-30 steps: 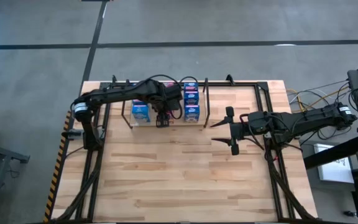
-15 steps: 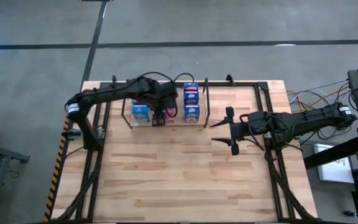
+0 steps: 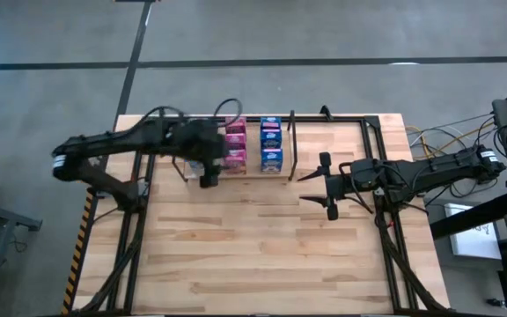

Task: Stack cereal on shelf
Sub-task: Return to Home Position

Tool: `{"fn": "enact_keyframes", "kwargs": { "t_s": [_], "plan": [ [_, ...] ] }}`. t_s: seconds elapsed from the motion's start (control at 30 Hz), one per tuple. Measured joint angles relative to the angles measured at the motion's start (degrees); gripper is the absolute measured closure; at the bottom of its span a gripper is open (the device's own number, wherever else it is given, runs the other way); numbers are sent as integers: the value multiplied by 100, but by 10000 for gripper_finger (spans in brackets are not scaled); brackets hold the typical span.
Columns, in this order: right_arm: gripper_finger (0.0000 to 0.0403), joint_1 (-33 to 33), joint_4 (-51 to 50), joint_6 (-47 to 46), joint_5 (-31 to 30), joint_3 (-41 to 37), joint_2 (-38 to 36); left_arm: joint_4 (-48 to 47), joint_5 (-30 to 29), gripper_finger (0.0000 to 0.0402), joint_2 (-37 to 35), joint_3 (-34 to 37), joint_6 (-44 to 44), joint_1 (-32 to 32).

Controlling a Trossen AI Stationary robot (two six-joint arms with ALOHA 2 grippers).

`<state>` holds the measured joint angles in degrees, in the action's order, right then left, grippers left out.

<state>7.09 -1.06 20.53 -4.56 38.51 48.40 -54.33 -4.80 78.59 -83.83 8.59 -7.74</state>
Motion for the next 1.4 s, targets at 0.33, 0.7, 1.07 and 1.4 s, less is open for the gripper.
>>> {"fn": "enact_keyframes", "kwargs": {
  "t_s": [0.33, 0.7, 1.07, 1.4],
  "plan": [
    [177, -107, 511, 111, 7, -225, 0, 2491, -8, 195, -2028, 2575, -79, 423],
    [177, -890, 1215, 42, 201, -691, 0, 3751, -73, 195, -3518, 4141, 195, 418],
    [177, -1701, 1399, -167, 839, -878, 0, 3889, -83, 205, -4346, 4790, 234, 416],
    [177, -2057, 1672, -191, 1219, -1086, -5, 3887, -170, 224, -5090, 5360, 242, 416]
  ]
}}
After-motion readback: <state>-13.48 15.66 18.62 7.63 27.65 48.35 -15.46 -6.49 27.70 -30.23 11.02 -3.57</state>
